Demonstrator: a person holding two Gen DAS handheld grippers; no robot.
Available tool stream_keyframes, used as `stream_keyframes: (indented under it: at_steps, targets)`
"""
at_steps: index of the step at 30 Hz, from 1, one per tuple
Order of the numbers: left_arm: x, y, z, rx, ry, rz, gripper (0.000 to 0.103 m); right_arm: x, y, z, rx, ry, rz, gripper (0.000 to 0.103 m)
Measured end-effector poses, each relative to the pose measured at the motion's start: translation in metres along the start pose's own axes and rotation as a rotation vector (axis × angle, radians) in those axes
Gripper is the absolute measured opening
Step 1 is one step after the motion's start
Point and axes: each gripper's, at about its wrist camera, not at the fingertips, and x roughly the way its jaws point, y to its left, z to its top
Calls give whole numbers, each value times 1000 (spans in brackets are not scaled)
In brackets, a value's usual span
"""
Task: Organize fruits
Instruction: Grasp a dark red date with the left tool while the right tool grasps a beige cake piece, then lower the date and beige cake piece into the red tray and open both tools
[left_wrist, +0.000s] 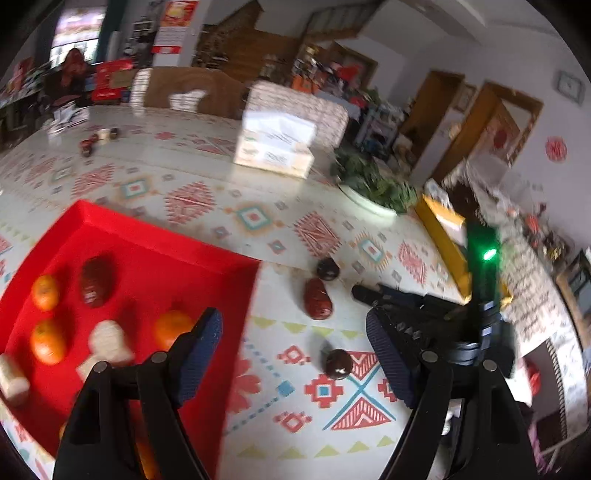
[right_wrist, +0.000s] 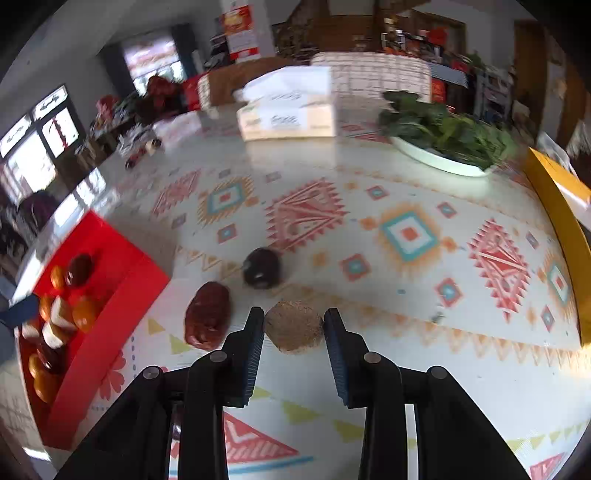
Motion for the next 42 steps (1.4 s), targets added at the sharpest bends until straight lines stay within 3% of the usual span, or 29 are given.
stream_keyframes:
  at_steps: [4, 6, 8, 13, 15, 16, 17, 24, 31, 36, 42]
  targets:
    - [41, -23, 6, 80, 77, 24, 79, -14, -21, 0, 73, -25, 16, 37]
    - [60, -31, 10, 113, 111, 49, 74, -20, -31, 0, 107, -35, 29, 37]
    - [79, -39, 13, 146, 140, 84, 58, -23, -37, 1, 129, -45, 41, 37]
    - [113, -44, 14, 185, 187, 152, 55, -27, -41, 1, 142, -46, 66, 37]
    - [117, -49, 13, 220, 180, 172, 47, -25, -40, 3, 139, -45, 72, 37]
    - [119, -51, 11, 227, 194, 163, 33, -25, -40, 3, 138, -45, 74, 37]
    - [117, -54, 11, 242, 180, 179, 26, -25, -40, 3, 137, -44, 78, 37]
    - [79, -47, 17, 169, 96, 106, 25, -26, -43, 3, 152, -51, 99, 37]
    - [-4, 13, 10, -30, -44, 70, 25, -24, -46, 0, 213, -30, 260, 37]
    - [-50, 78, -10, -190, -119, 135, 25, -20, -34, -4, 206, -11, 312, 37]
    - [-71, 140, -32, -290, -118, 279, 26, -33, 6, -7, 136, -32, 312, 37]
